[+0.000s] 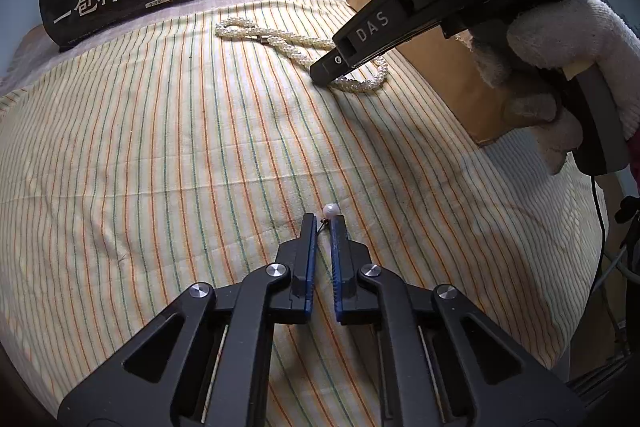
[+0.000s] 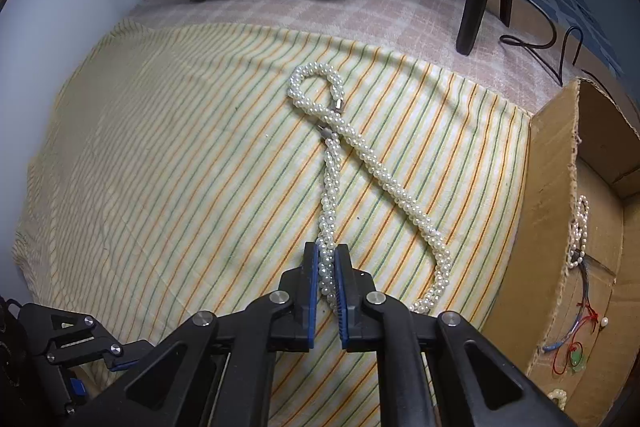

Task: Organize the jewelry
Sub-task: 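Grasp the pearl stud earring with the left gripper while the right grasps the braided pearl necklace, then lift the earring and braided necklace into the box and open both grippers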

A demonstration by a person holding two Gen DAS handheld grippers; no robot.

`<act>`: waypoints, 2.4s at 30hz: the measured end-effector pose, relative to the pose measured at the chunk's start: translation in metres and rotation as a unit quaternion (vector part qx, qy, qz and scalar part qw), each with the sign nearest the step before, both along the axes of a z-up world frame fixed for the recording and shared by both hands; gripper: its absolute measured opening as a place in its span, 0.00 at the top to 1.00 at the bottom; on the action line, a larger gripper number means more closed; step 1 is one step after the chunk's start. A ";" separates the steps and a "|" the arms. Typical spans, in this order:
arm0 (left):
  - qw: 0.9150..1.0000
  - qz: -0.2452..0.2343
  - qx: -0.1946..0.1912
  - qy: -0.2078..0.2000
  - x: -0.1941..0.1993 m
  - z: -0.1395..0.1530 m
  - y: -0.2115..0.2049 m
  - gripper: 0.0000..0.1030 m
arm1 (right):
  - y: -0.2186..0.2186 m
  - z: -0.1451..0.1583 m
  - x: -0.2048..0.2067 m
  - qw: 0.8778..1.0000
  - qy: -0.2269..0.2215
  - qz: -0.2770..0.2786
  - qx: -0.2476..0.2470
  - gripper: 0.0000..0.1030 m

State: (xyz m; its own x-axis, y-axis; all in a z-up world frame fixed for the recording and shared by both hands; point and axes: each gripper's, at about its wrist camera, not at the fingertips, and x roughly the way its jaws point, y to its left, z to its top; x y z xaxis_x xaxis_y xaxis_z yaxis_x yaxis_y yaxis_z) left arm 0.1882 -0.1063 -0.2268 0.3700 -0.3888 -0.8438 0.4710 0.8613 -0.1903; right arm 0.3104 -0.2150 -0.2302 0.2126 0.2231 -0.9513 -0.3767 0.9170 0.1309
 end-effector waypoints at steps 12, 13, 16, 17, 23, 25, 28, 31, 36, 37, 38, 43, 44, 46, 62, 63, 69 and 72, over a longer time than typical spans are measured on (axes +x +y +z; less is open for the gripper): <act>1.000 -0.015 0.007 -0.026 -0.020 0.008 -0.003 0.97 | -0.012 0.022 -0.009 0.999 -0.011 -0.003 0.039 0.95; 0.999 -0.012 0.011 -0.031 -0.021 0.009 -0.004 0.97 | -0.012 0.021 -0.011 0.999 -0.011 -0.003 0.039 0.95; 0.999 -0.008 0.017 -0.029 -0.017 0.008 -0.006 0.96 | -0.011 0.020 -0.014 0.999 -0.010 0.000 0.039 0.95; 0.999 -0.007 0.018 -0.025 -0.013 0.007 -0.008 0.96 | -0.010 0.019 -0.014 0.999 -0.010 0.001 0.039 0.95; 1.000 -0.017 0.007 -0.015 -0.005 0.005 -0.011 0.65 | -0.010 0.019 -0.014 0.999 -0.011 0.001 0.042 0.95; 0.999 -0.016 0.014 -0.032 -0.007 0.007 -0.012 0.52 | -0.011 0.019 -0.013 0.999 -0.011 0.000 0.042 0.95; 0.999 -0.016 0.011 -0.033 -0.003 0.005 -0.012 0.52 | -0.011 0.019 -0.013 0.999 -0.011 0.000 0.042 0.95; 0.999 -0.014 0.007 -0.030 -0.001 0.003 -0.013 0.54 | -0.011 0.019 -0.014 0.999 -0.011 0.000 0.041 0.95; 0.999 -0.011 0.017 -0.036 0.006 -0.002 -0.014 0.81 | -0.010 0.018 -0.013 0.999 -0.012 -0.002 0.040 0.95; 0.999 -0.012 0.017 -0.038 0.006 -0.002 -0.014 0.85 | -0.010 0.017 -0.013 0.999 -0.012 -0.002 0.040 0.95; 0.999 -0.014 0.018 -0.039 0.005 -0.002 -0.013 0.89 | -0.010 0.017 -0.014 0.999 -0.013 -0.002 0.040 0.95; 0.999 -0.013 0.011 -0.038 0.000 0.001 -0.009 0.94 | -0.011 0.019 -0.015 0.999 -0.016 -0.005 0.041 0.95; 0.999 -0.010 0.008 -0.037 -0.001 0.003 -0.007 0.94 | -0.012 0.021 -0.015 0.999 -0.017 -0.007 0.044 0.95; 0.999 -0.006 0.007 -0.040 -0.003 0.008 -0.004 0.94 | -0.013 0.025 -0.016 0.999 -0.021 -0.010 0.048 0.95; 0.997 0.015 -0.021 -0.068 -0.022 0.060 0.014 0.94 | -0.025 0.096 -0.049 0.993 -0.068 -0.020 0.091 0.95; 0.997 0.015 -0.022 -0.071 -0.024 0.064 0.014 0.94 | -0.026 0.100 -0.052 0.993 -0.070 -0.020 0.093 0.95; 0.997 0.011 -0.025 -0.079 -0.032 0.081 0.012 0.94 | -0.031 0.127 -0.072 0.991 -0.087 -0.019 0.098 0.95; 0.996 0.011 -0.029 -0.081 -0.035 0.087 0.010 0.94 | -0.036 0.140 -0.081 0.990 -0.097 -0.020 0.101 0.96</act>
